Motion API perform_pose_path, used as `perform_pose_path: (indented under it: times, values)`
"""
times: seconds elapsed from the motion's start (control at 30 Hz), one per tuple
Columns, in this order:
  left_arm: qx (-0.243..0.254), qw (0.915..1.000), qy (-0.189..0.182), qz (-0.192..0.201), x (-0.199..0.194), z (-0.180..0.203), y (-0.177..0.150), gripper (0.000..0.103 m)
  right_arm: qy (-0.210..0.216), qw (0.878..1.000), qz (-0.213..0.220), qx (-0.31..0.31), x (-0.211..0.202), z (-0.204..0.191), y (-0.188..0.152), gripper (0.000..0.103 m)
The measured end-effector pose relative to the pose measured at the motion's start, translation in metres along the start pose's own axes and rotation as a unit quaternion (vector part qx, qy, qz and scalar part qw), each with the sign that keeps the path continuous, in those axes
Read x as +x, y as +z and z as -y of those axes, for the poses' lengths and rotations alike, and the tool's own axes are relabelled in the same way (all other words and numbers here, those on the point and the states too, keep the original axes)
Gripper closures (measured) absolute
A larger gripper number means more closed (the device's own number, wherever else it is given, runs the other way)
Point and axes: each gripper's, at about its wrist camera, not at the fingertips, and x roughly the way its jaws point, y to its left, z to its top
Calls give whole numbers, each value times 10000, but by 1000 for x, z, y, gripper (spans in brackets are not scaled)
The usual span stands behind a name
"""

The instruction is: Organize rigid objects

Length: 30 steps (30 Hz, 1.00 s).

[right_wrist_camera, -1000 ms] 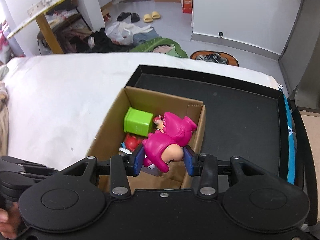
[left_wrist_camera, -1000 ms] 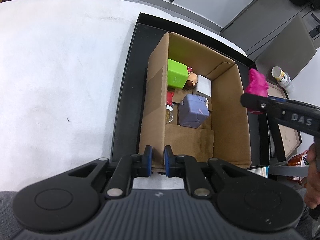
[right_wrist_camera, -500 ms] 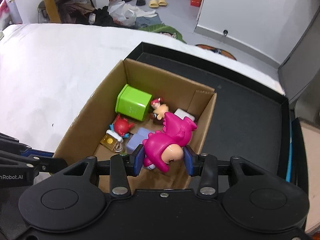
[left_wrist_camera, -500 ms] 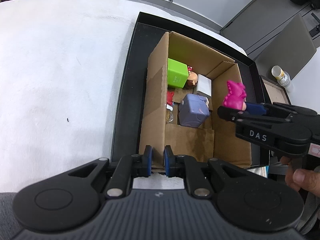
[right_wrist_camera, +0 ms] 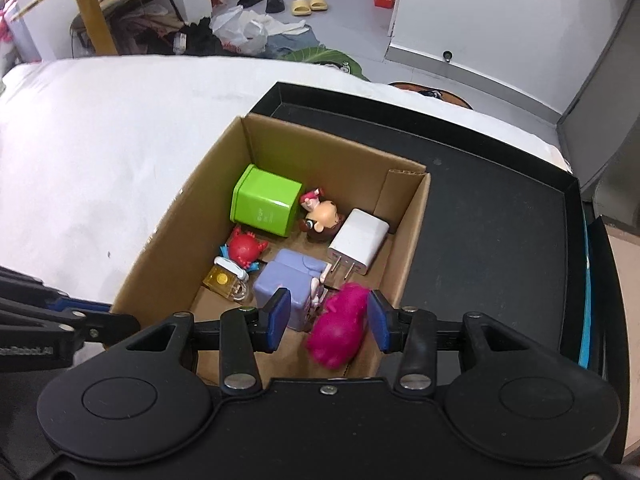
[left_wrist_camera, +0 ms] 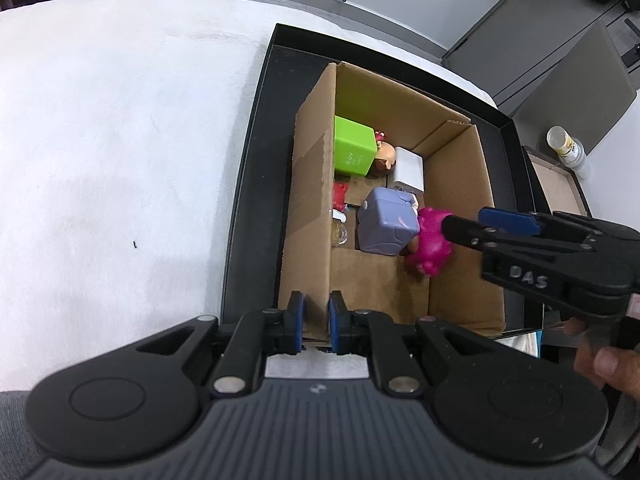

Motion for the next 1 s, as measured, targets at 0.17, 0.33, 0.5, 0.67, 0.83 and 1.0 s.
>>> perform_pose_path:
  times: [0.17, 0.33, 0.5, 0.67, 0.83, 1.0]
  values:
    - [-16, 10000, 26, -28, -3, 1, 1, 91, -33, 9999, 145, -35, -12, 1, 0, 60]
    - [53, 9999, 103, 69, -13, 9, 6, 91, 84, 9996, 248, 126, -25, 8, 2, 58]
    - [200, 9994, 154, 244, -30, 20, 10, 90, 262, 9974, 336, 580, -39, 23, 2, 50]
    - [416, 9983, 152, 390, -47, 34, 9, 87, 280, 9934, 546, 970, -55, 36, -7, 37]
    - [705, 9966, 104, 421, -58, 49, 5, 79, 214, 9896, 717, 1227, -71, 43, -19, 25]
    - [785, 9948, 139, 637, -74, 58, -3, 58, 86, 9861, 921, 1380, -92, 44, -30, 16]
